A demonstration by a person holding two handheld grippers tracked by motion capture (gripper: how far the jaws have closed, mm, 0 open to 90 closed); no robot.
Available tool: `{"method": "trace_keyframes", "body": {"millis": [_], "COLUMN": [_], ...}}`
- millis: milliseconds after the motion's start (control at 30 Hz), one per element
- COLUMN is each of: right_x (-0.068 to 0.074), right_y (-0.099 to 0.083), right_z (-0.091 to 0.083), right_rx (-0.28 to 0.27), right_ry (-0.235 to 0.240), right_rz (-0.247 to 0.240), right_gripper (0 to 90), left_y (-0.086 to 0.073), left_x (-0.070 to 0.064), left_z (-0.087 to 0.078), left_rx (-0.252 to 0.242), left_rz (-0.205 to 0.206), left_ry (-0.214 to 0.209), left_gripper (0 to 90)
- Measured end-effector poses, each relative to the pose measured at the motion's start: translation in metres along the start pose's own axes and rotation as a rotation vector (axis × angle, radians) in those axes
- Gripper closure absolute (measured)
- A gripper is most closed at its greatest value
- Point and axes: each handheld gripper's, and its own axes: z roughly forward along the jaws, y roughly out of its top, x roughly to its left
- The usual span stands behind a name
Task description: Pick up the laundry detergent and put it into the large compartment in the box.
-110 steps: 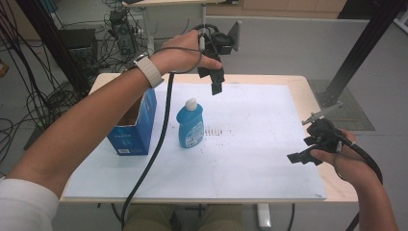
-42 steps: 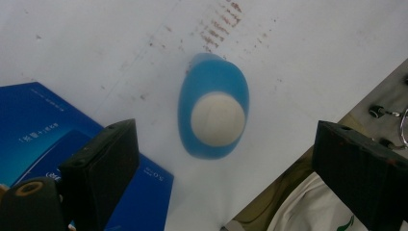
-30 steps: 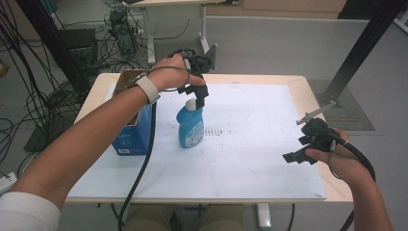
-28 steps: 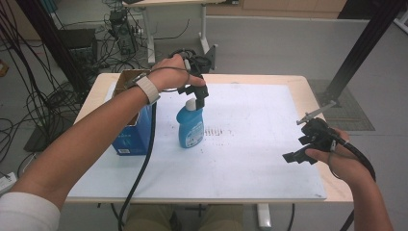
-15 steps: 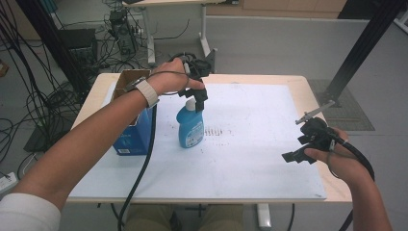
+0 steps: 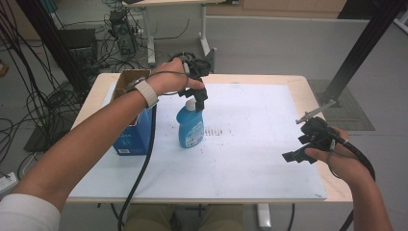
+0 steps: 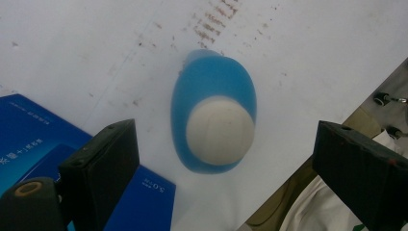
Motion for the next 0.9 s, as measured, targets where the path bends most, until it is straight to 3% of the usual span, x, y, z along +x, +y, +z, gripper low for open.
{"method": "trace_keyframes", "body": {"millis": [900], "right_x": [0.0001], "right_y": [-0.0011], "right_z": [-0.0004], "right_rx": [-0.001], "right_ry": [-0.001], "right_rz": [0.002], "right_gripper": [7.9], "left_y": [-0.0011], "left_x": [0.0013], "left_z": [-0.0006], "left_rx": [-0.009], "left_rz": [-0.008], "left_ry": [-0.004], "left_gripper": [9.8]}}
